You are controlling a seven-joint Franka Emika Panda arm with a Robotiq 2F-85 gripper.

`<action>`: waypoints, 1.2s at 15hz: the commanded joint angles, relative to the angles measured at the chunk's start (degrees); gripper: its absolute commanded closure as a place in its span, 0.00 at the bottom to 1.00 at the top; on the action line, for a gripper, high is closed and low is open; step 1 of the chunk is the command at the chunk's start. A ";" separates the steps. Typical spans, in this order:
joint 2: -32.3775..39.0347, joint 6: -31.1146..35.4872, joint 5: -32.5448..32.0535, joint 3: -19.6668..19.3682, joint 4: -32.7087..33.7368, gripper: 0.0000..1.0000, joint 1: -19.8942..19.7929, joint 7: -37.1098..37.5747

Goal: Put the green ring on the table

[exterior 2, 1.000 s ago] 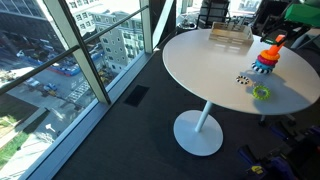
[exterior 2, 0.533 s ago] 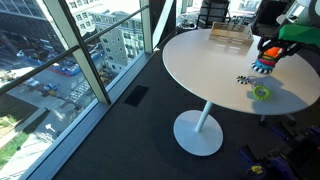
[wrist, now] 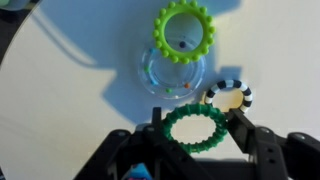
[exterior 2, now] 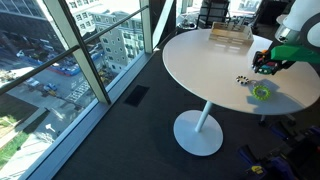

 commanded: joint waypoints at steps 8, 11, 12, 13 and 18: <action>6.78 -0.74 -0.81 -1.18 2.18 0.58 3.05 2.12; 8.03 -1.21 -0.49 -1.60 2.86 0.58 3.58 1.84; 8.33 -1.27 -0.41 -1.78 3.03 0.58 3.77 1.78; 8.53 -1.35 -0.32 -1.90 3.16 0.58 3.93 1.68; 9.11 -1.69 -0.28 -2.50 3.66 0.06 4.61 1.48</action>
